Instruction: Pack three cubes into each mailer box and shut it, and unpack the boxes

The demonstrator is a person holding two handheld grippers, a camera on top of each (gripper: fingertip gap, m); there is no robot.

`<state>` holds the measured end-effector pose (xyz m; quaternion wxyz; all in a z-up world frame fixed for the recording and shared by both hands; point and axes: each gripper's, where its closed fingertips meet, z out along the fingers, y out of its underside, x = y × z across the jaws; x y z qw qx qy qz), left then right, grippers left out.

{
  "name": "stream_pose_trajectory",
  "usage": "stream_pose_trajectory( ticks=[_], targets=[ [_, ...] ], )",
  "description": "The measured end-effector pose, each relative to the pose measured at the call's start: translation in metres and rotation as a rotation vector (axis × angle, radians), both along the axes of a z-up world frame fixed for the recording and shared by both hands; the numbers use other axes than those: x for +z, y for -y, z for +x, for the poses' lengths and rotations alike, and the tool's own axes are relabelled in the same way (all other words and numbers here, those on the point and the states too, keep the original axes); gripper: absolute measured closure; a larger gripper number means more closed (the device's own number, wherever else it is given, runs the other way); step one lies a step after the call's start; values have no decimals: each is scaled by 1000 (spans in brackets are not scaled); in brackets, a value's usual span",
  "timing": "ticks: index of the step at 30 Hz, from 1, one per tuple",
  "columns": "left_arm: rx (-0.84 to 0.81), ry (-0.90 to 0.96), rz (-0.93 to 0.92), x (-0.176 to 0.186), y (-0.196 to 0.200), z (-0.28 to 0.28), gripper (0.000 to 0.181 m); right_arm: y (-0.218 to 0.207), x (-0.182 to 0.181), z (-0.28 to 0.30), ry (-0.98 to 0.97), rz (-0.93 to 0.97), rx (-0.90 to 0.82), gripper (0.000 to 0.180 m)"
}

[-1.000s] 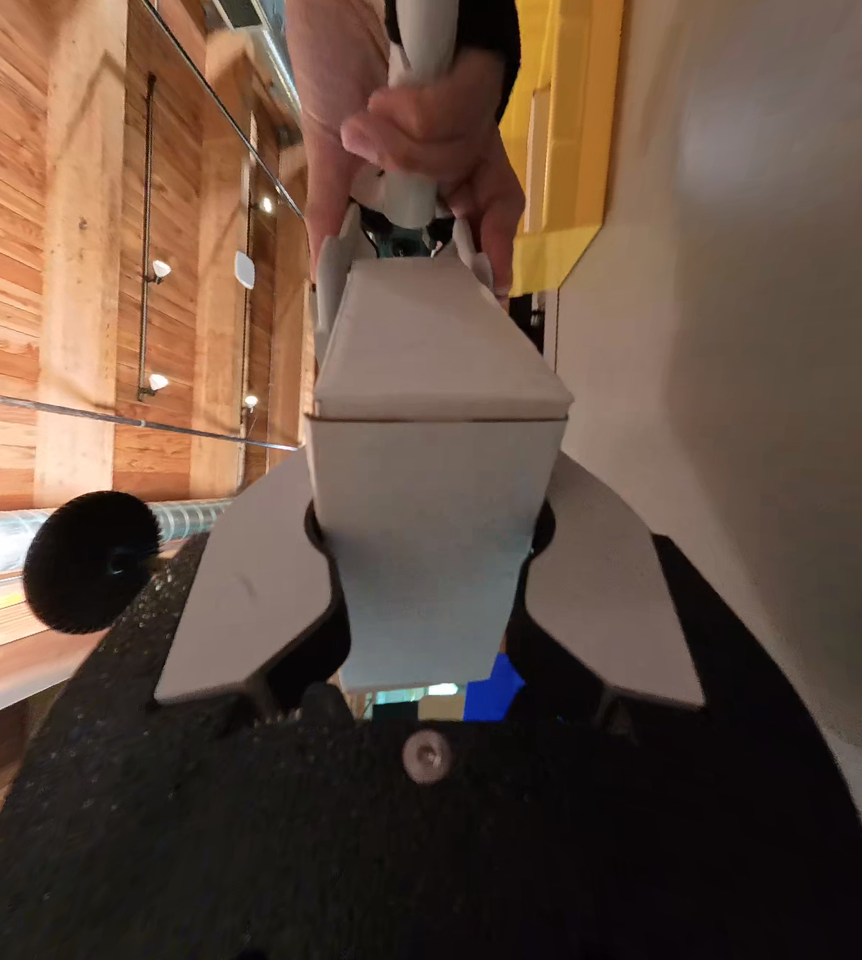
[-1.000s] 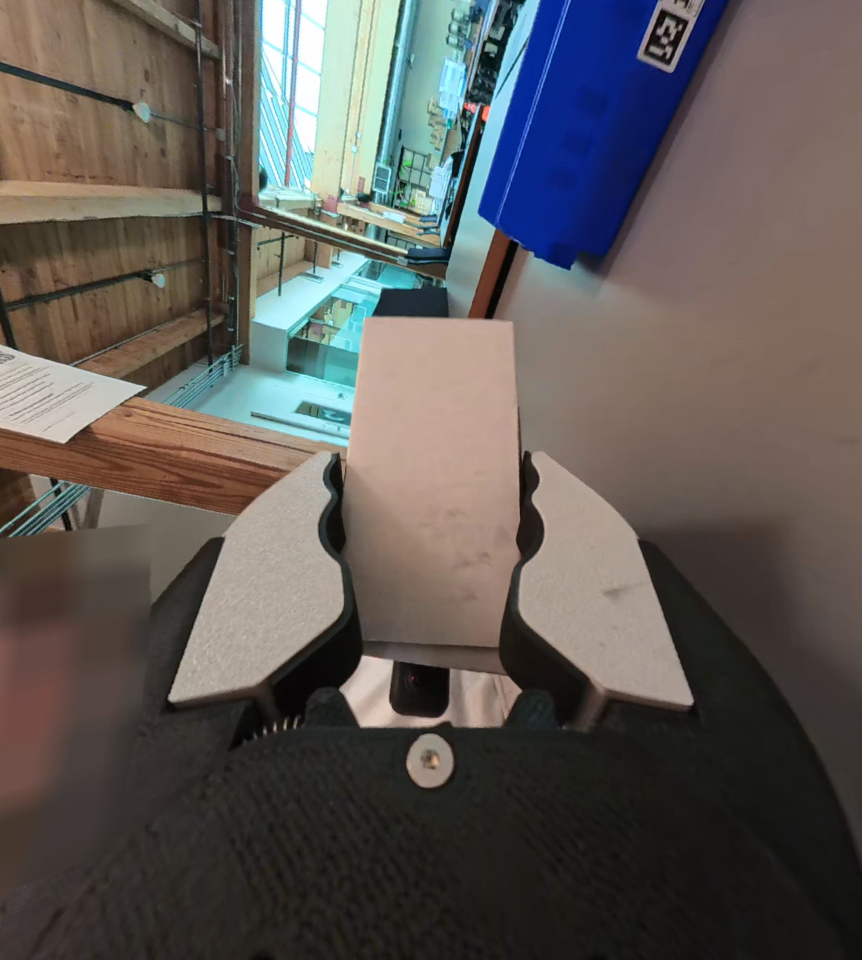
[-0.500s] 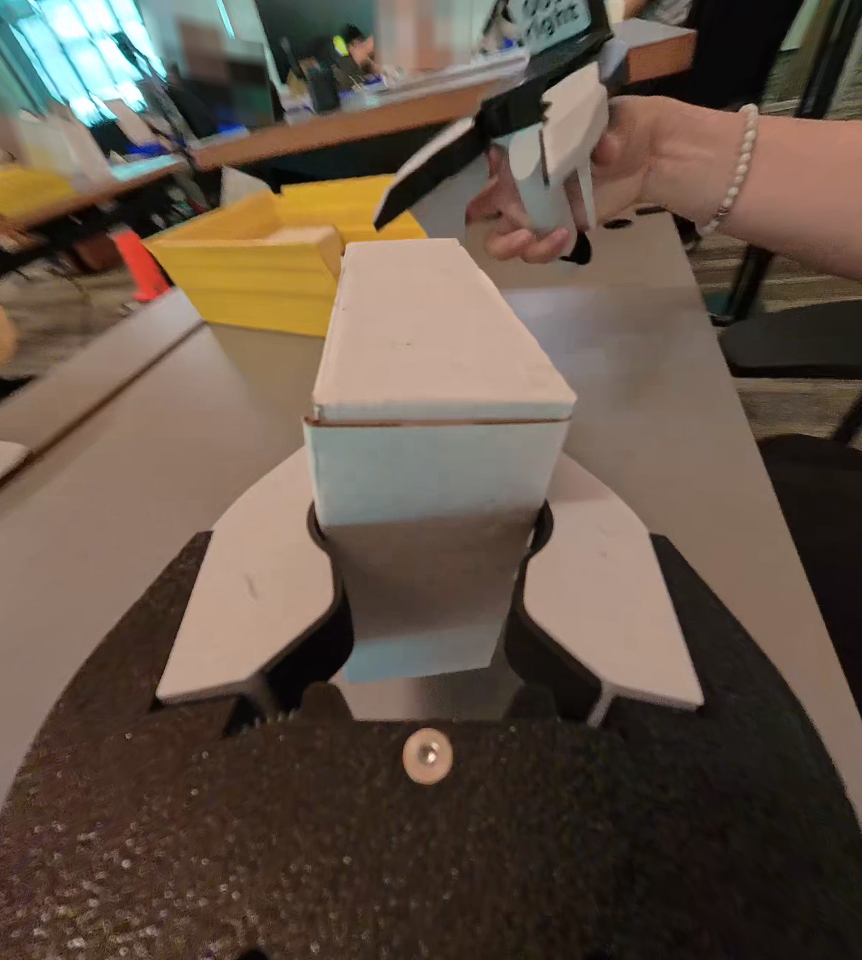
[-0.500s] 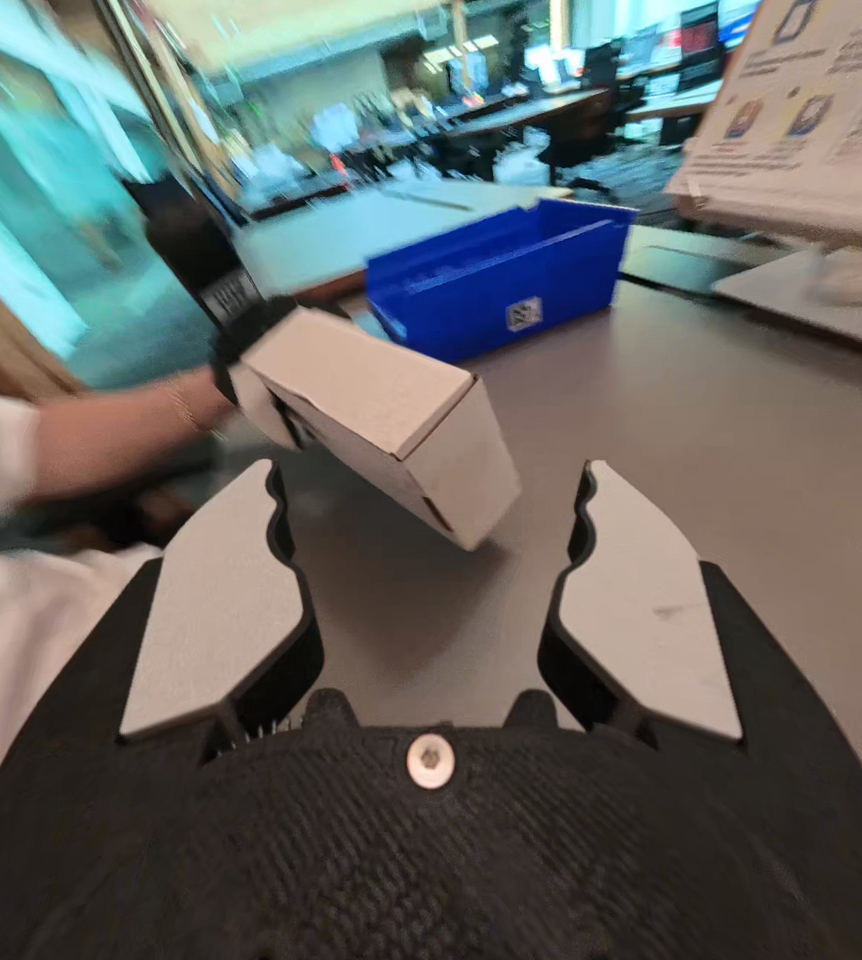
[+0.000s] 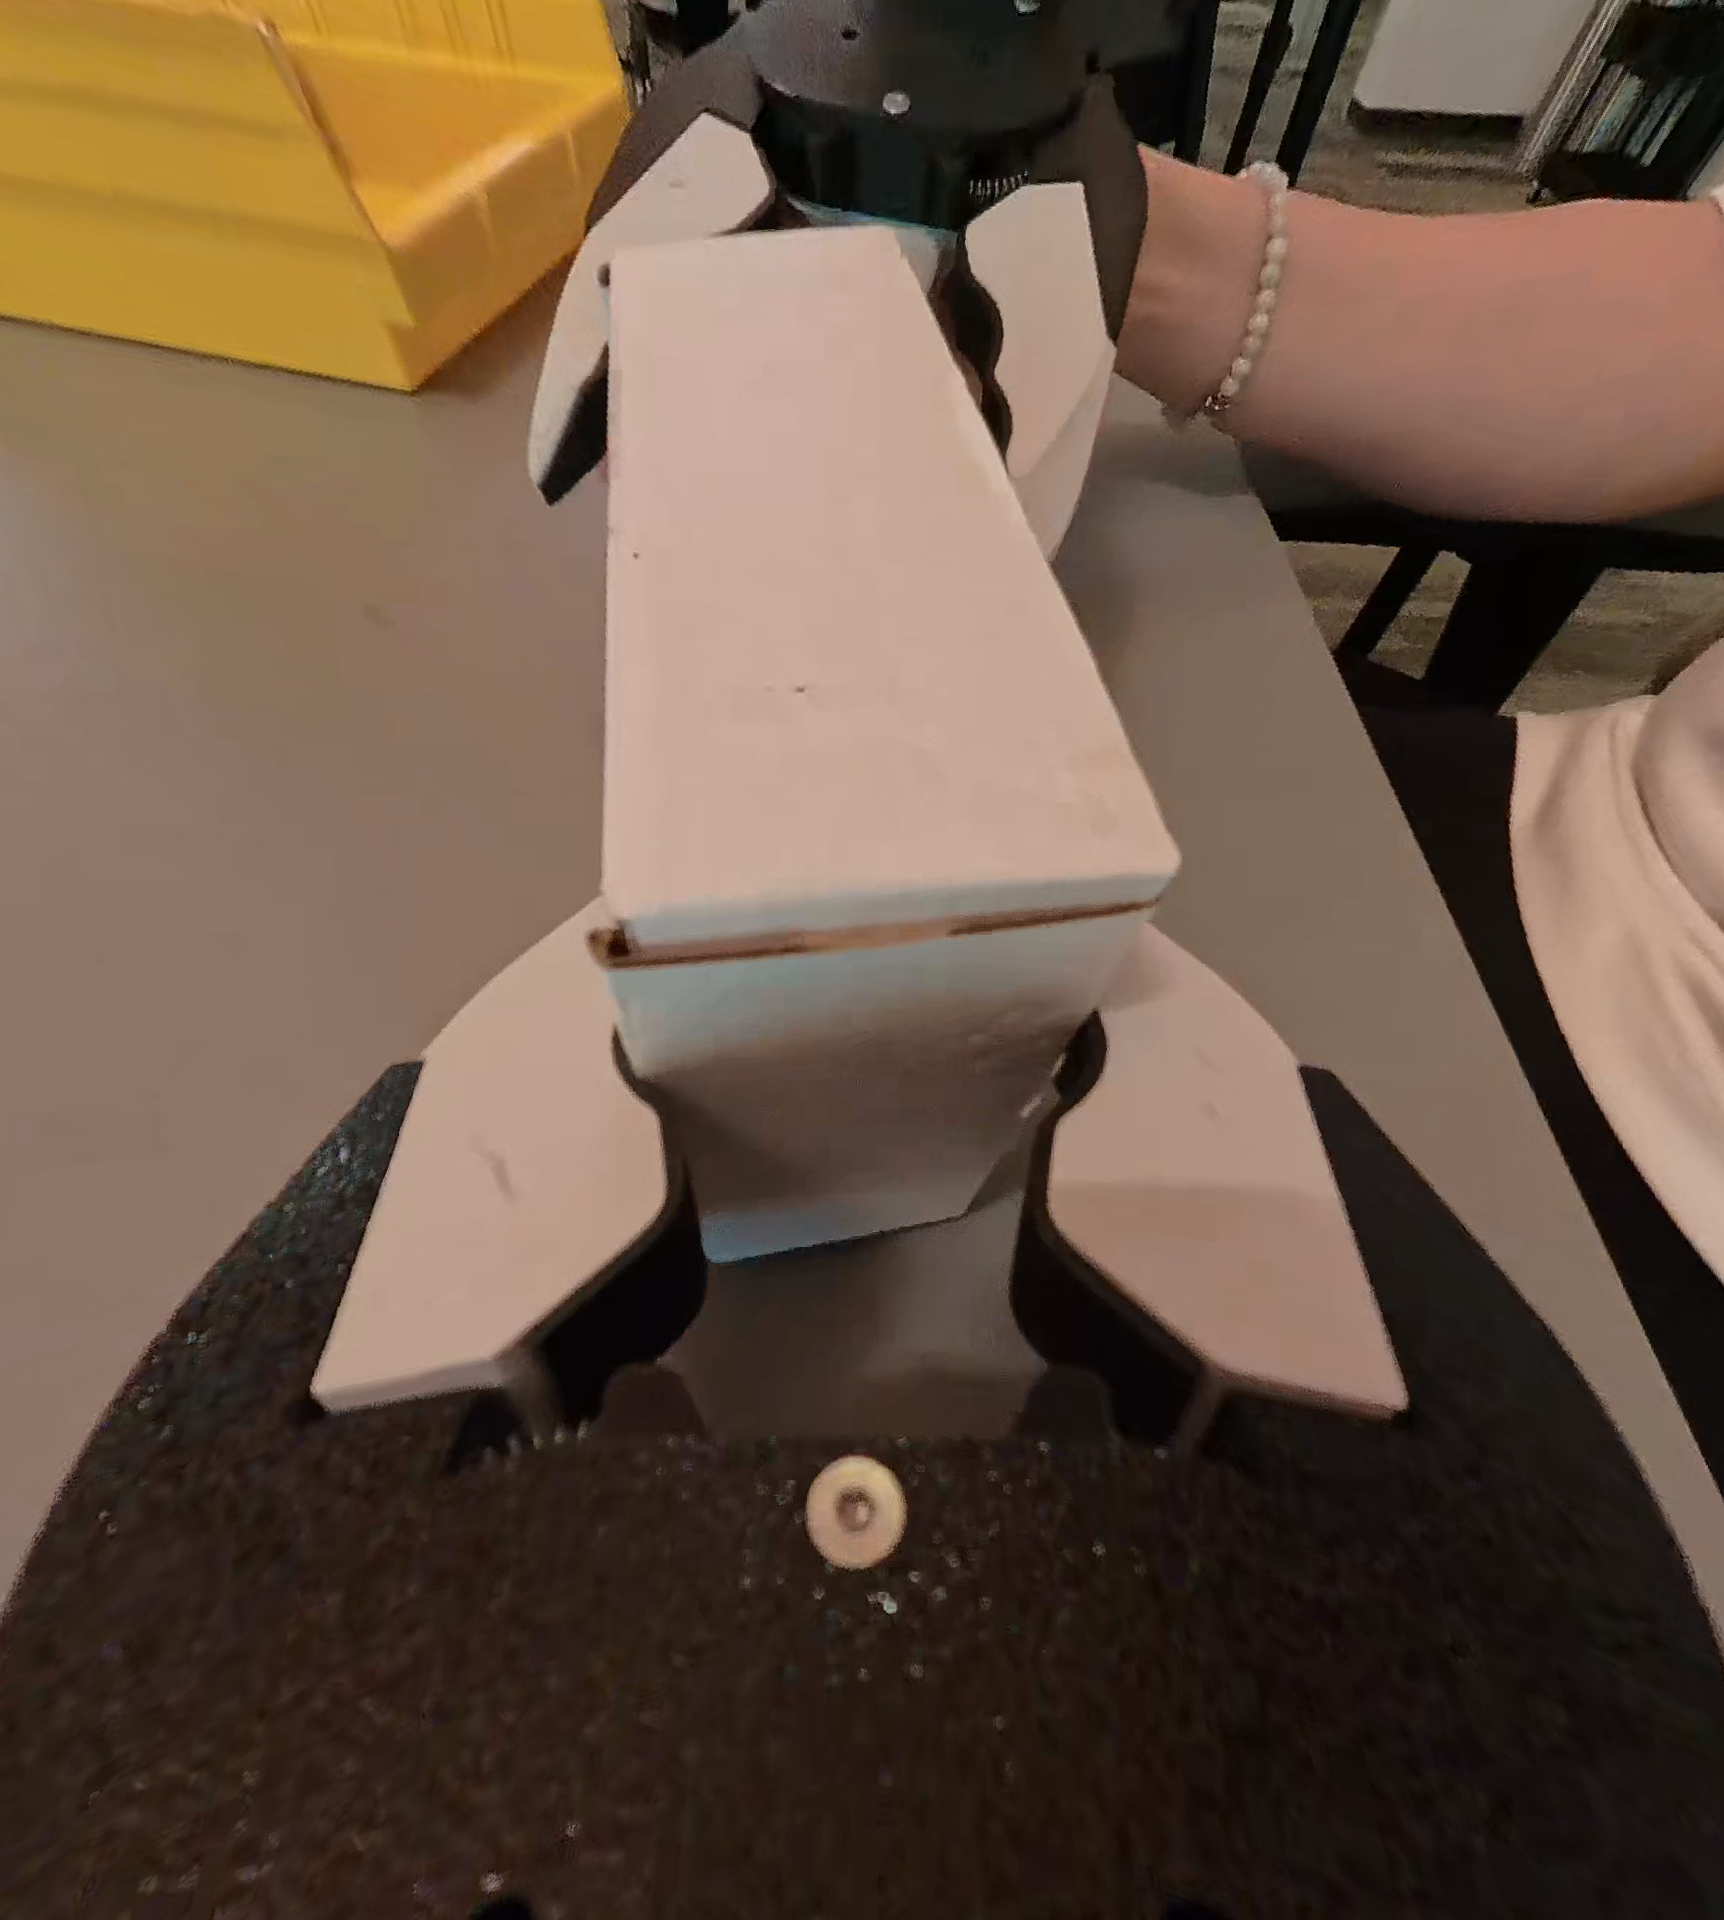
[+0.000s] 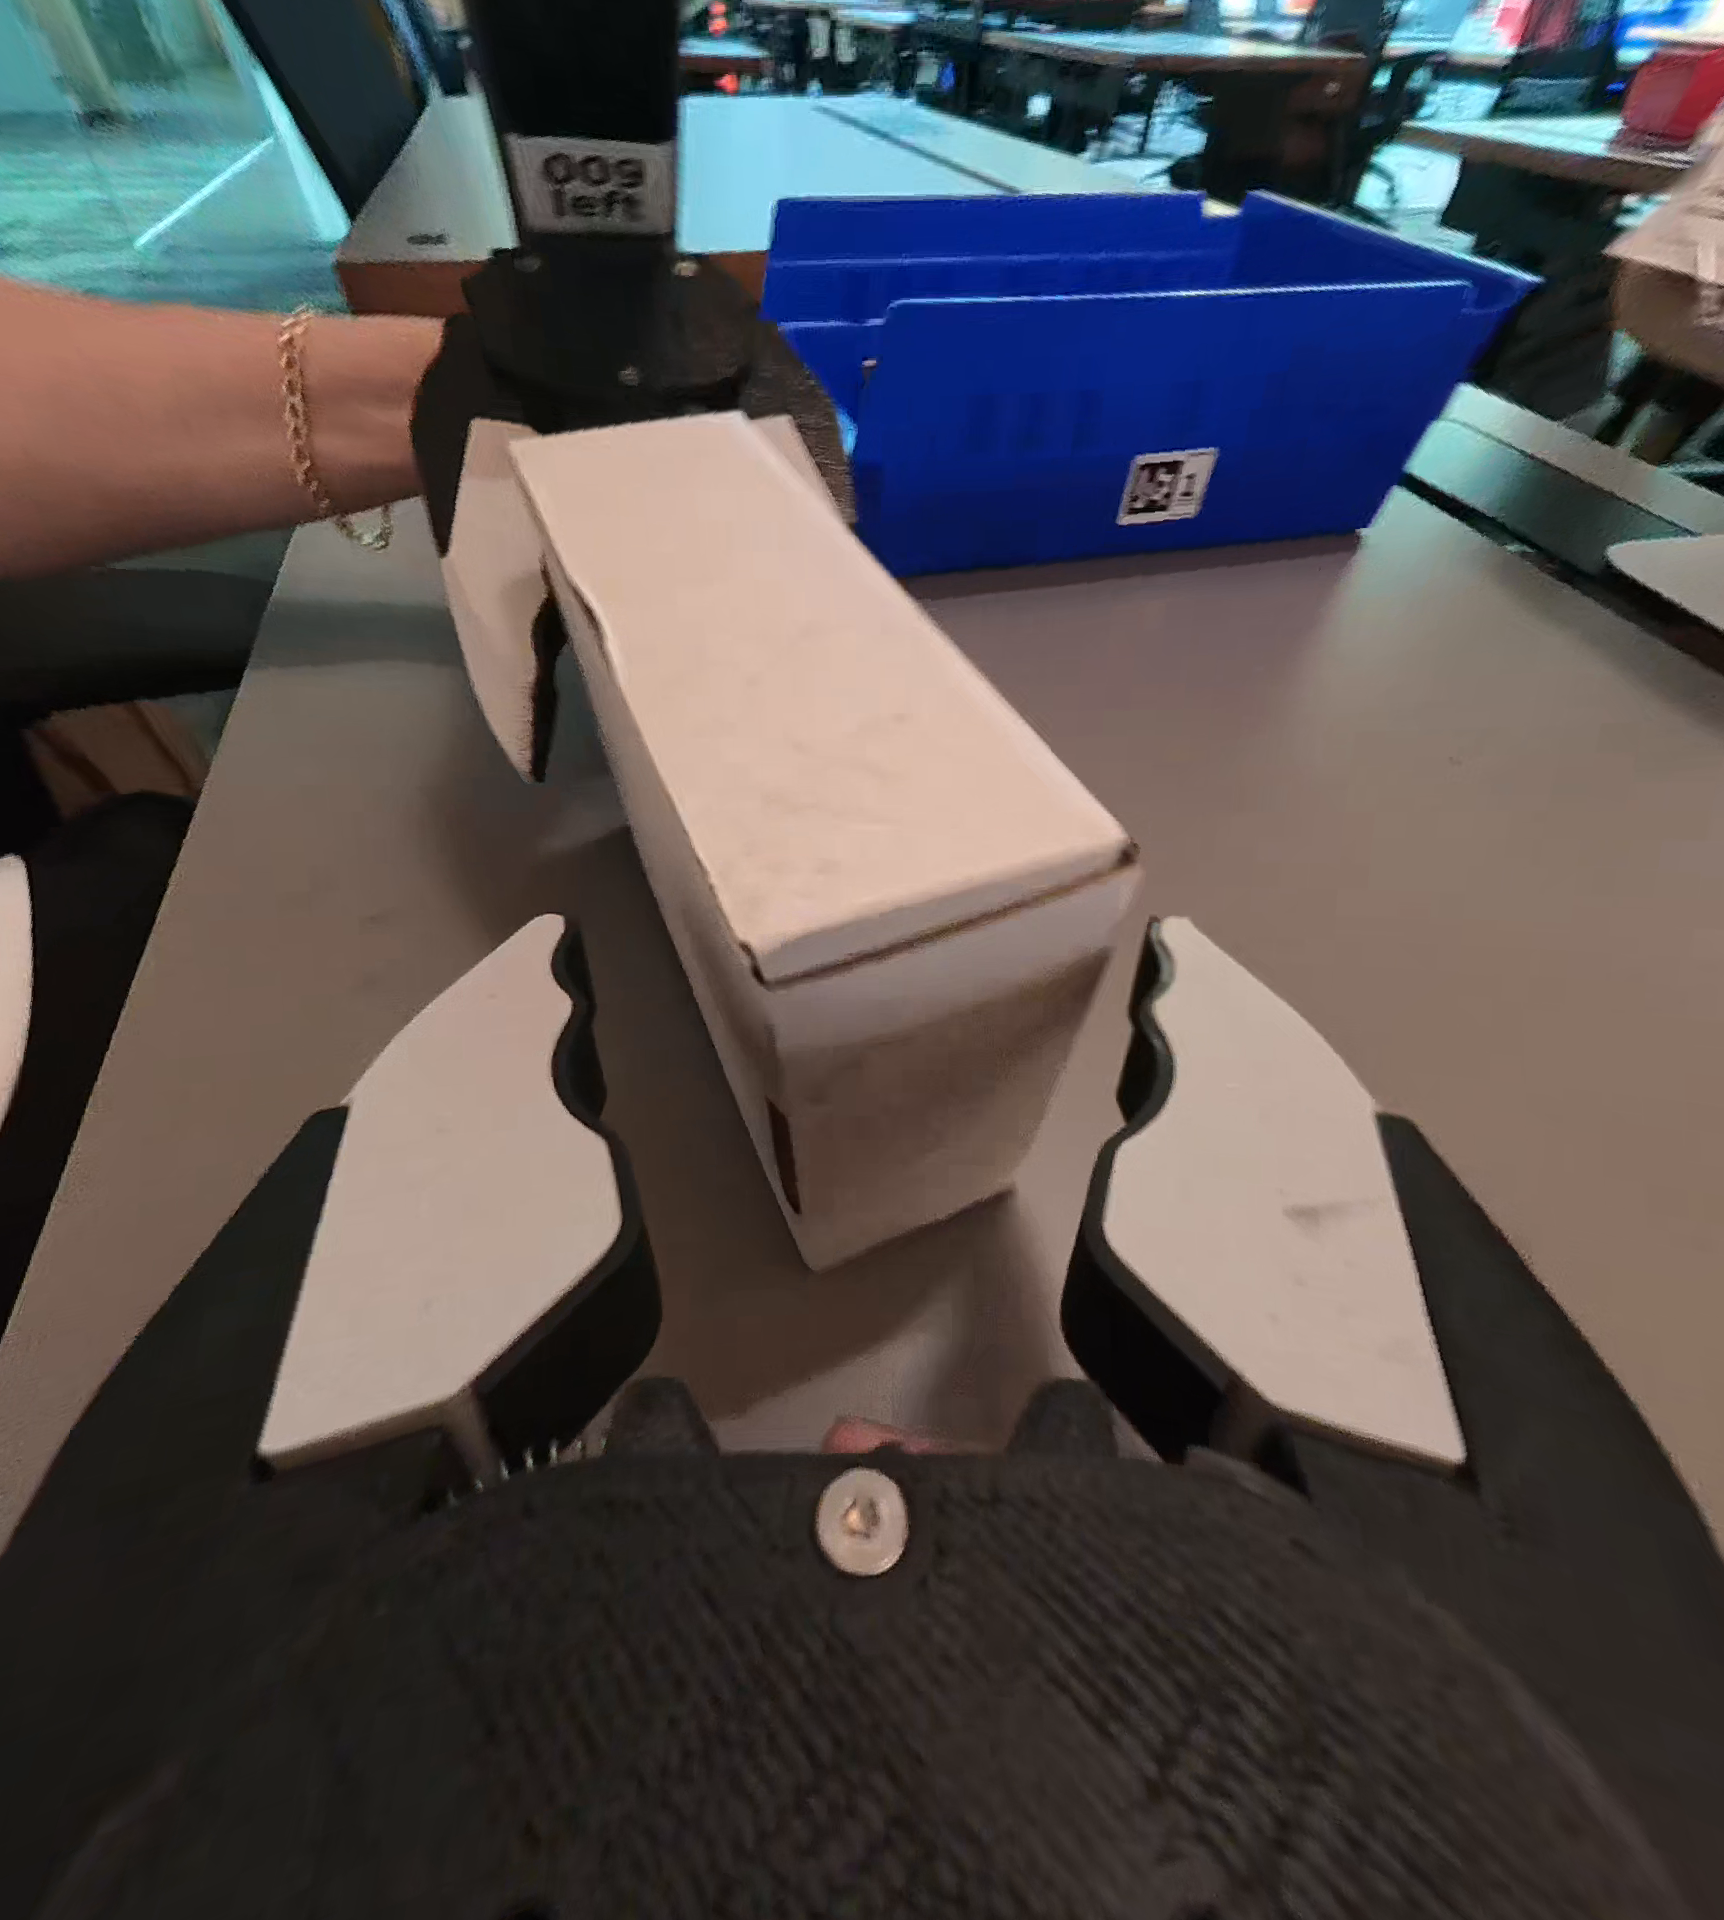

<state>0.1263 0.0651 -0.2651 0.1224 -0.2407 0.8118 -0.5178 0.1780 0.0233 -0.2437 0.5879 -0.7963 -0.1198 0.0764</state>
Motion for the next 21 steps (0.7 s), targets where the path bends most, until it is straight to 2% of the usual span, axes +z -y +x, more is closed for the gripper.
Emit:
stream_pose_trajectory(
  ticks=[2, 3, 4, 7, 9, 11, 13, 15, 18, 21],
  targets=[
    [17, -31, 47, -5, -4, 2, 108, -7, -3, 2, 48, -8, -20, 91],
    [49, -46, 79, -8, -7, 4, 107, -8, -4, 7, 72, -5, -49, 100],
    [102, -49, 118, -10, -13, 7, 104, -8, -4, 6, 62, -14, -46, 102],
    [291, -24, 296, -9, -41, 16, 76, -7, -4, 5, 40, -21, -41, 105],
    [368, 30, 371, 11, -50, 14, 76, -6, -4, 5, 37, -20, -44, 106],
    [413, 138, 386, 47, -42, 13, 79, -6, -4, 5, 40, -19, -44, 106],
    [449, 231, 416, 80, -21, 14, 91, -7, -4, 4, 40, -19, -48, 106],
    [442, 292, 519, 92, 8, 17, 115, -7, -4, 3, 39, -20, -55, 106],
    [357, 340, 704, 80, 45, 20, 133, -9, -4, 3, 38, -20, -65, 106],
    [345, 384, 750, 73, 64, 31, 150, -10, -4, 1, 43, -19, -79, 106]
  ],
)
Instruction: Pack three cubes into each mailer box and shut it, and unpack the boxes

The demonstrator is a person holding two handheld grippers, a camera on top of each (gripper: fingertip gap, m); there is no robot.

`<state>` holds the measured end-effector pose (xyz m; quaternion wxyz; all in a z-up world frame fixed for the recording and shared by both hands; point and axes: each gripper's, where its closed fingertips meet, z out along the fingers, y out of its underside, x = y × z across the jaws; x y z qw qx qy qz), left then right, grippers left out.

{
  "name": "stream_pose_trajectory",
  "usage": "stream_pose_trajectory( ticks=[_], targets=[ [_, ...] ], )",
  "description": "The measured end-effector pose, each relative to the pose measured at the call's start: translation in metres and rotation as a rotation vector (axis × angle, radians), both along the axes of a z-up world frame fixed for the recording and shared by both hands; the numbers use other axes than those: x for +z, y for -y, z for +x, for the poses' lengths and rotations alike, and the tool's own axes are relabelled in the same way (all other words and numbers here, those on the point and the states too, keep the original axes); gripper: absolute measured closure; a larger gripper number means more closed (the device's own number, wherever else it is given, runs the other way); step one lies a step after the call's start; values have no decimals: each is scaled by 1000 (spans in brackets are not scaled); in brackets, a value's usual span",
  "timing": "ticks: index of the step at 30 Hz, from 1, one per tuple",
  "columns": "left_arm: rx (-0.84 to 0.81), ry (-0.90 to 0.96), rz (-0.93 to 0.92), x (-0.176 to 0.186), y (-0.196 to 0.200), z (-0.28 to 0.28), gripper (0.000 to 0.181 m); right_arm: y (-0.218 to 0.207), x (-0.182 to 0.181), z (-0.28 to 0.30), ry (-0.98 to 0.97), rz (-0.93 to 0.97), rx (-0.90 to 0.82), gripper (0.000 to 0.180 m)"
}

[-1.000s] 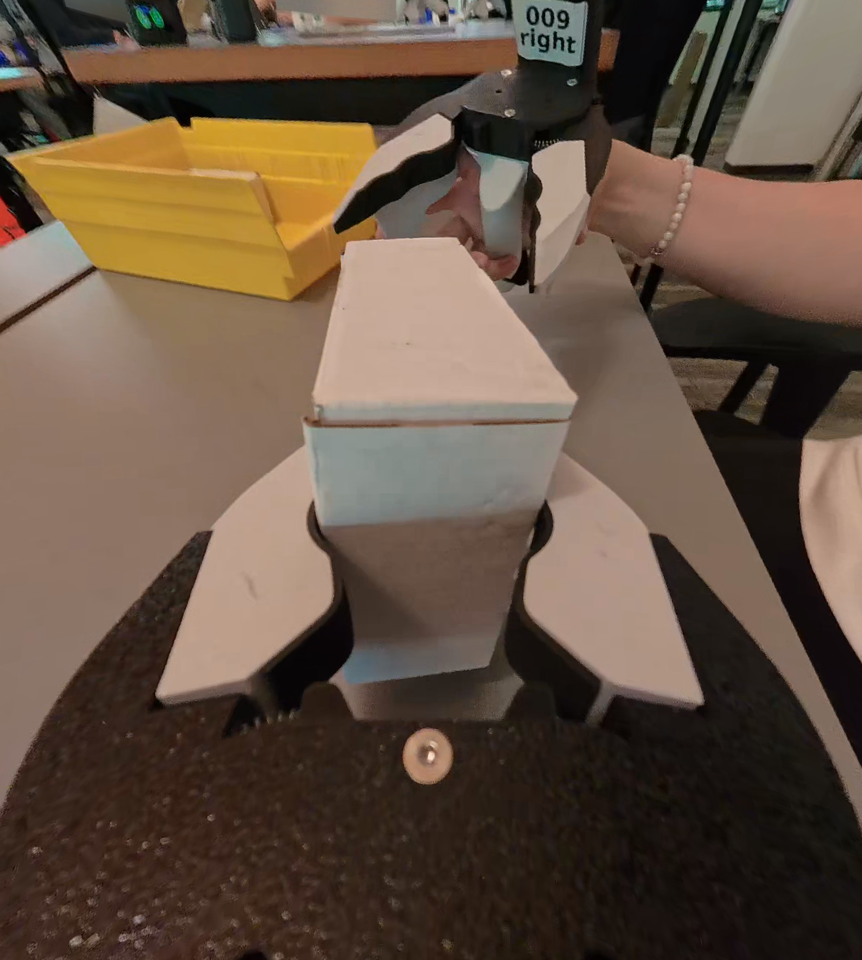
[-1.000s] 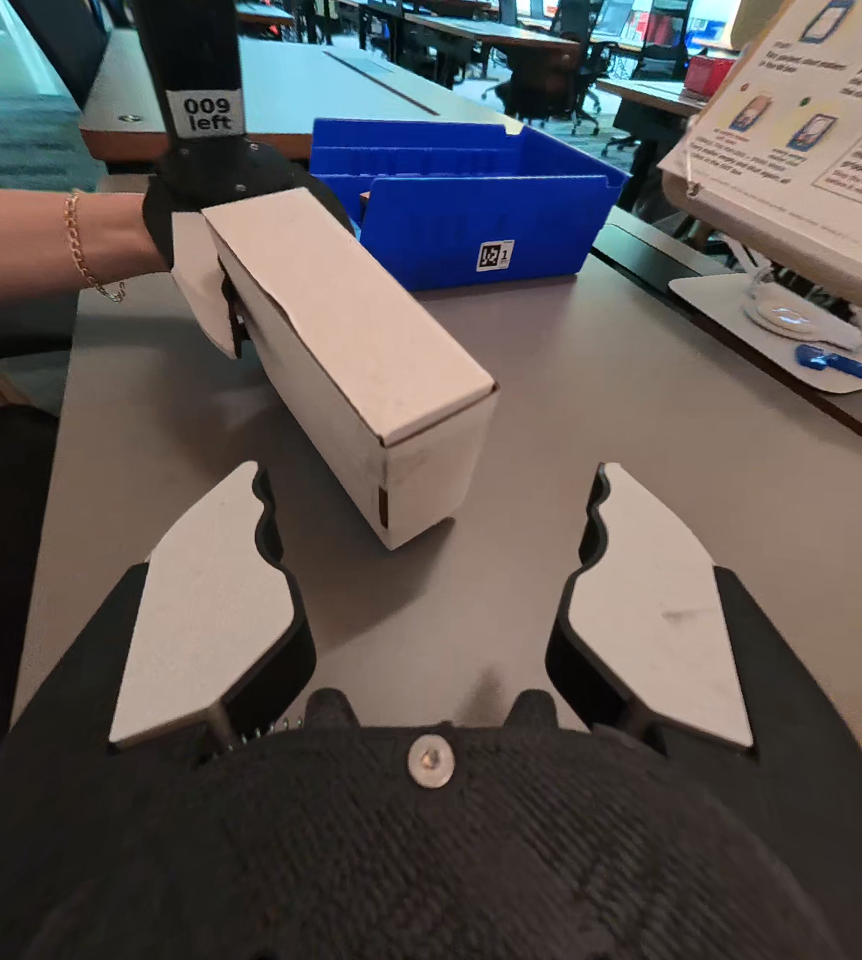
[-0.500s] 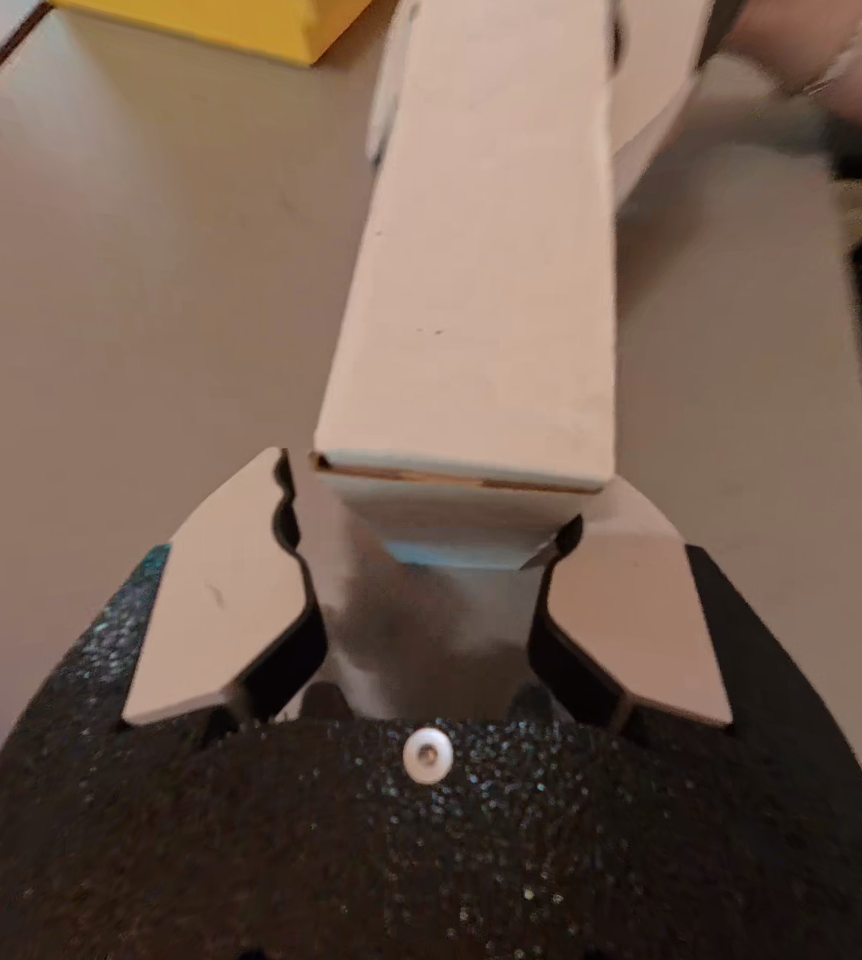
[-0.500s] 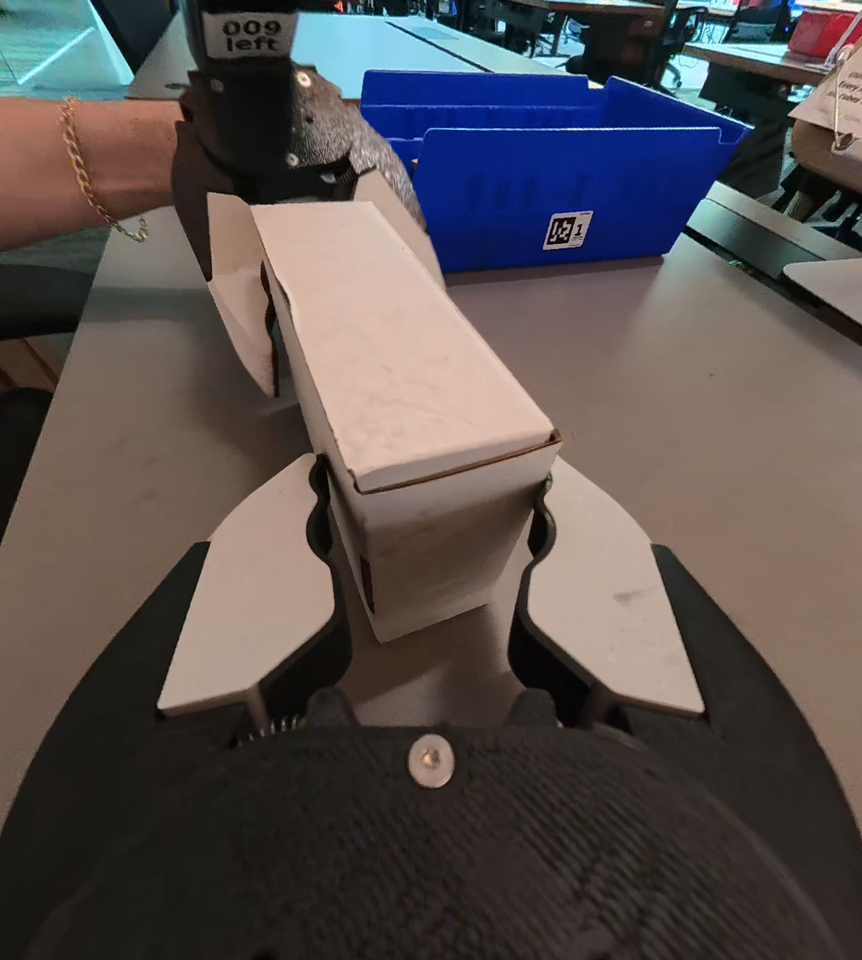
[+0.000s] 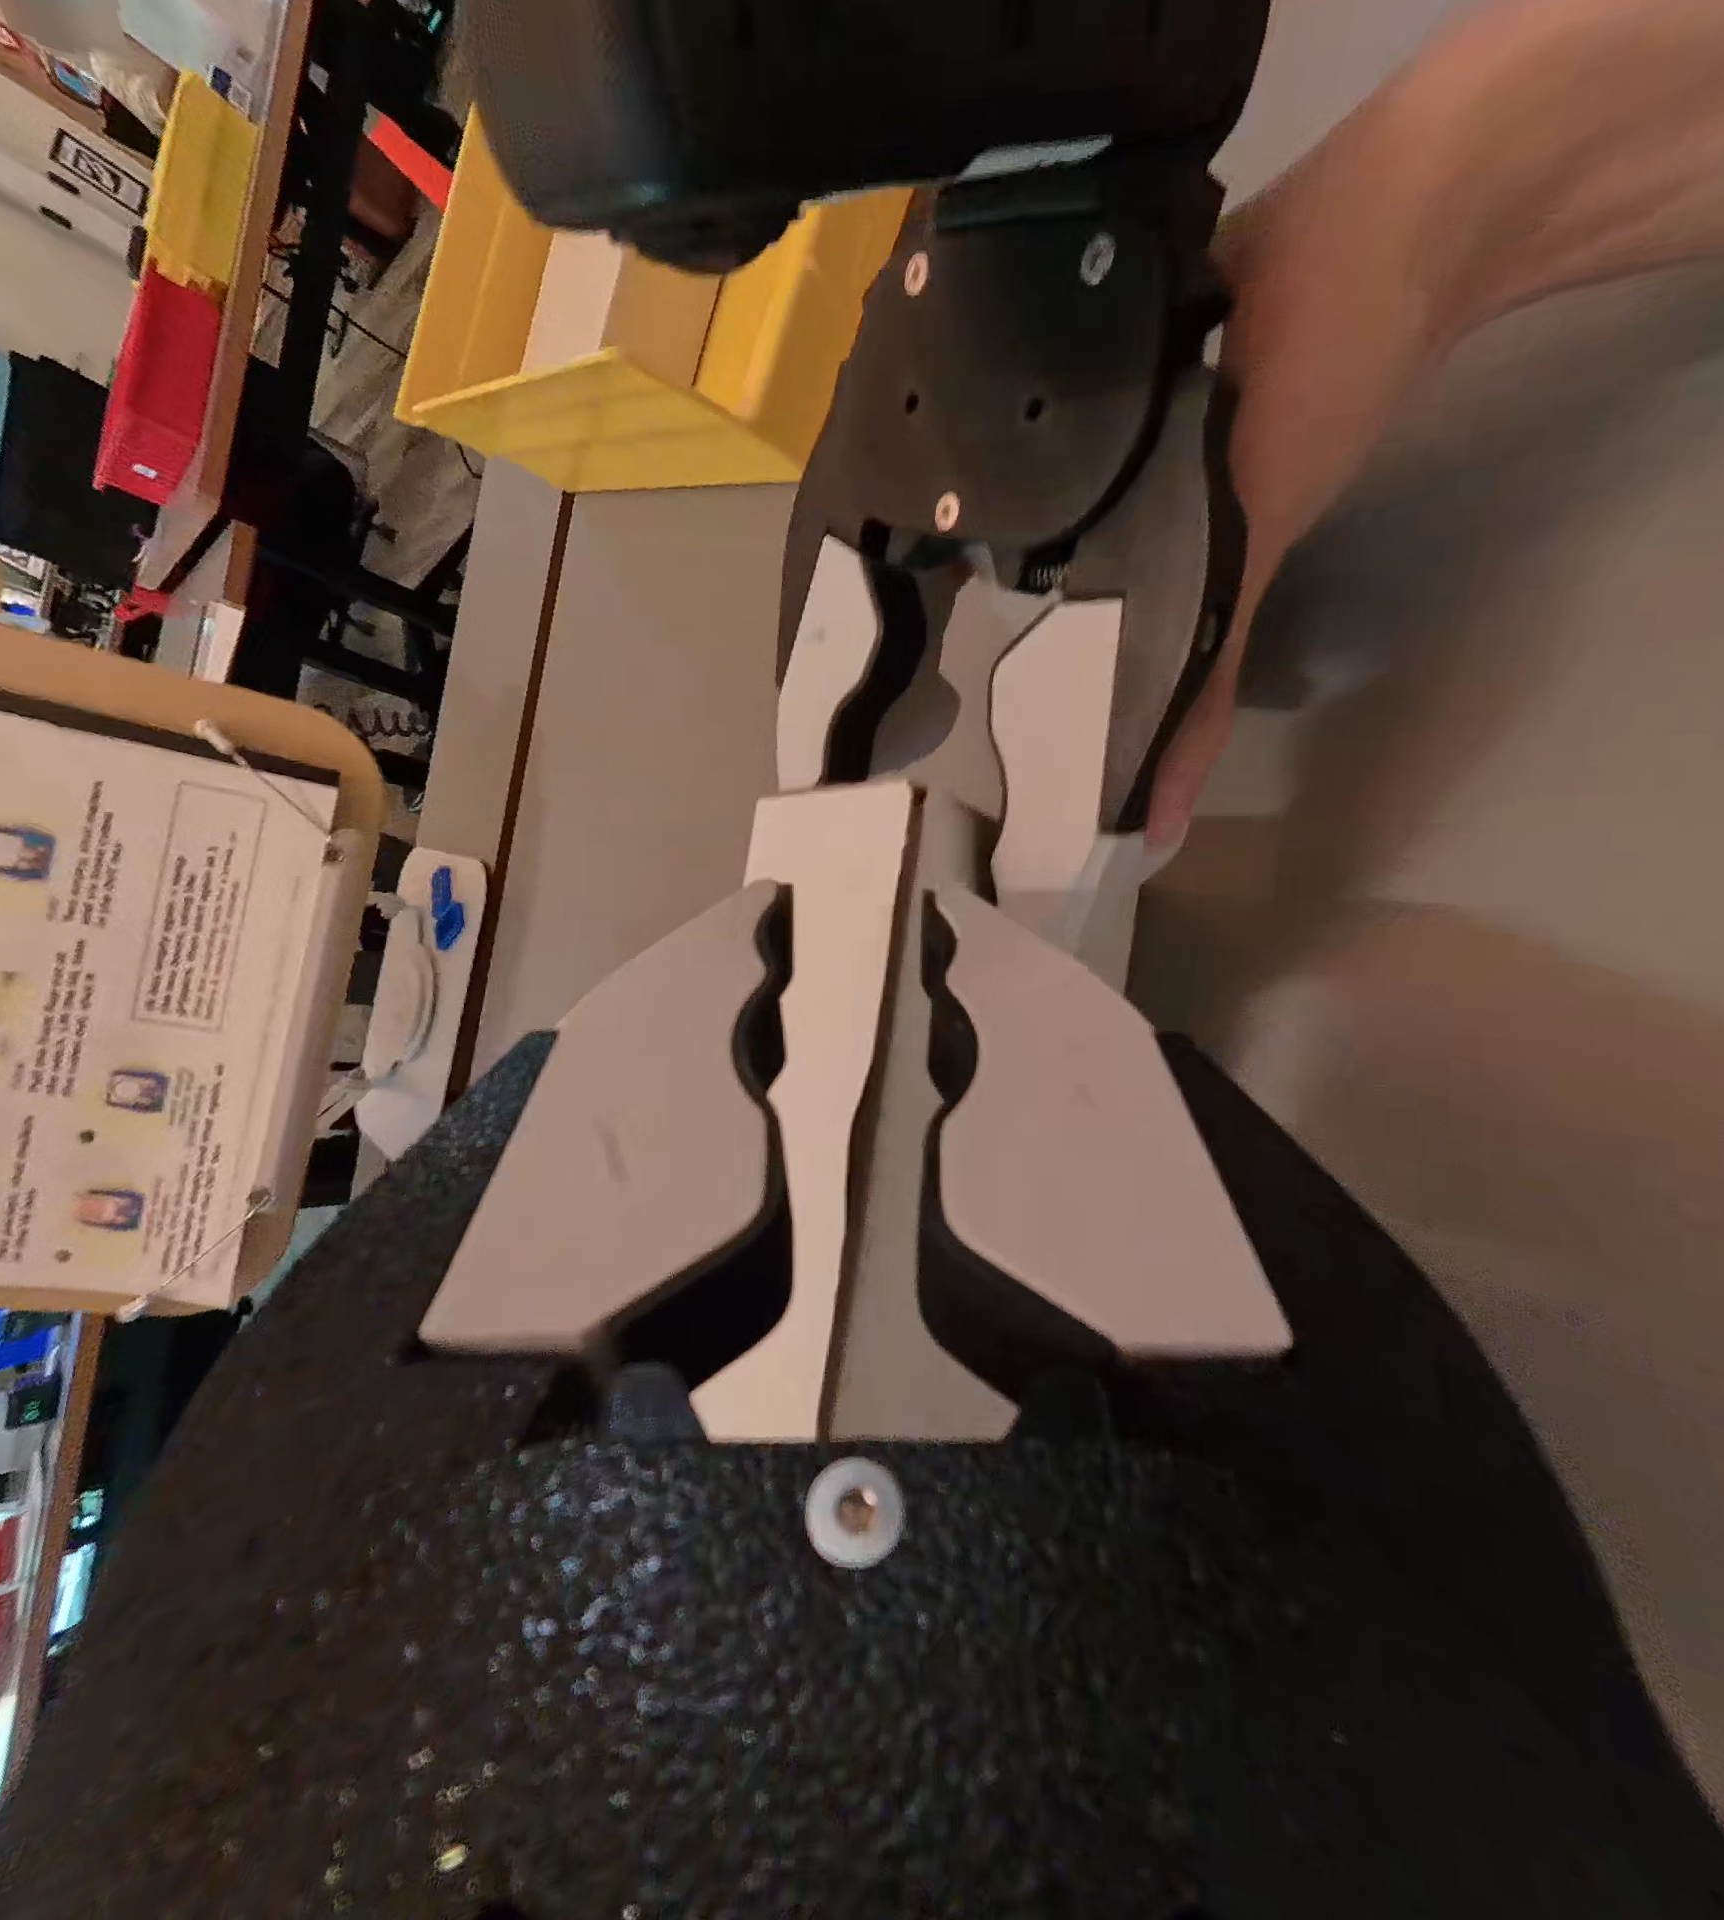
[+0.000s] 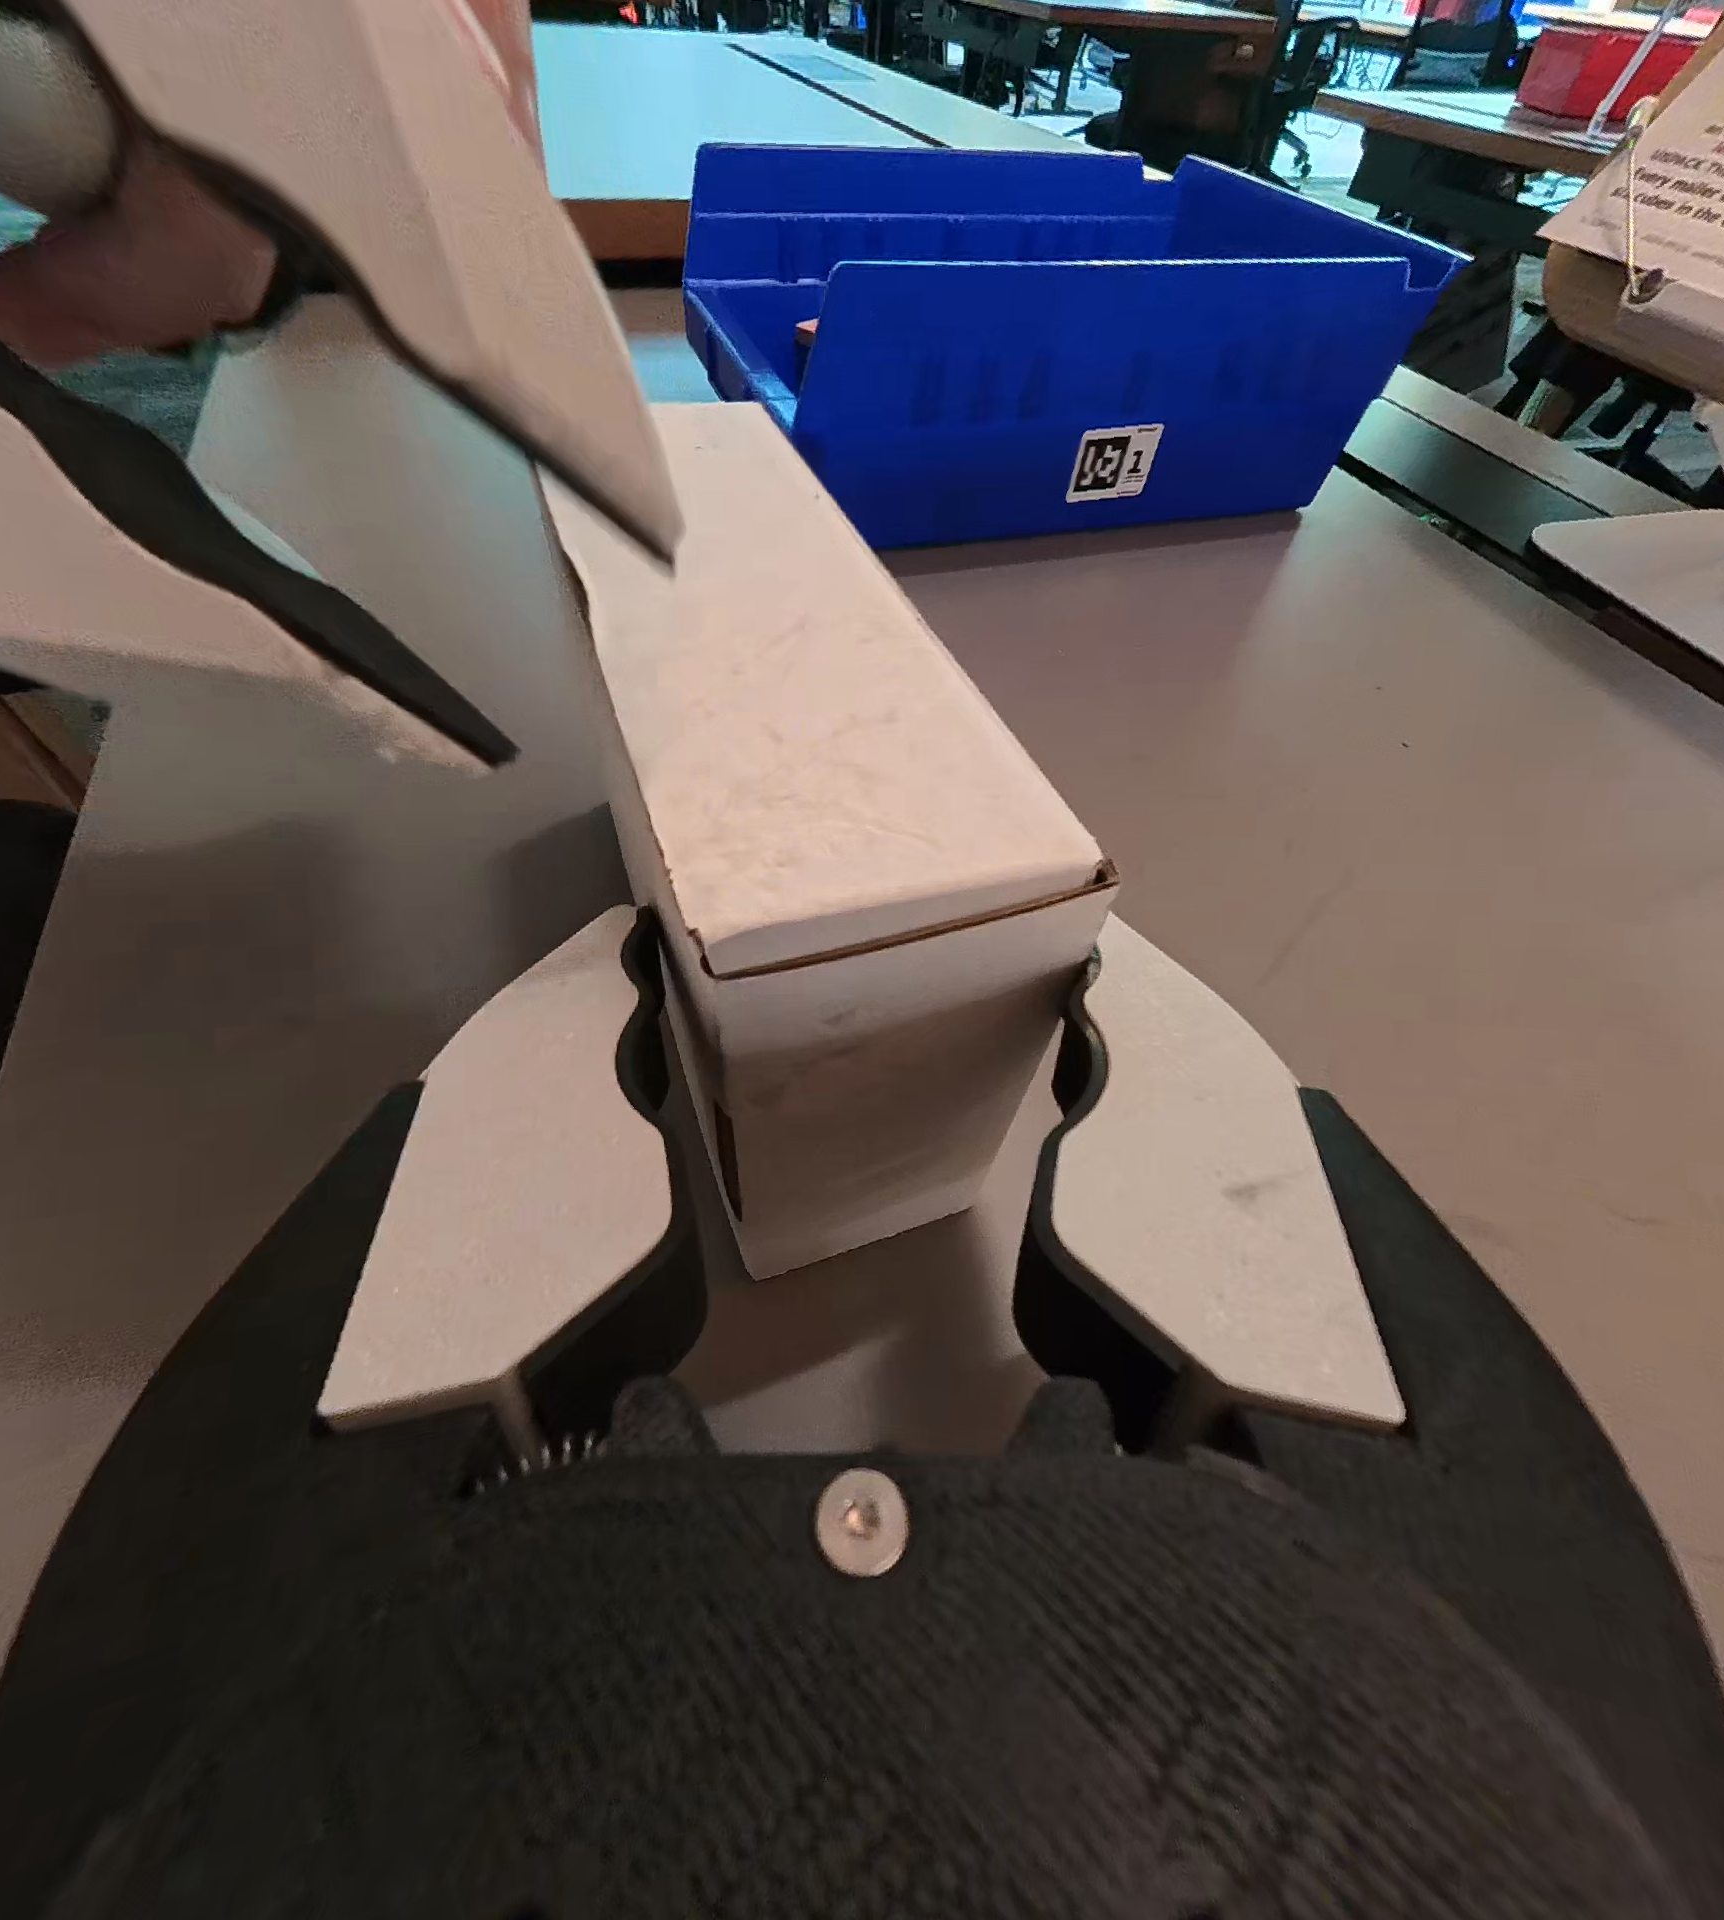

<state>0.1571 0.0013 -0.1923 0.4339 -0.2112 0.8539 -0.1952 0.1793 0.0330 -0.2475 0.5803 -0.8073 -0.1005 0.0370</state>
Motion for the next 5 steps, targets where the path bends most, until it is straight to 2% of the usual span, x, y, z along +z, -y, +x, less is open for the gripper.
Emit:
stream_pose_trajectory(
  ticks=[2, 5],
  targets=[
    [-9, -41, -21, -6, 9, 2, 161, 0, 0, -1, 10, 5, -2, 106],
    [7, -55, 43, -11, 10, 8, 165, 0, 0, -1, 9, 4, -1, 106]
  ],
)
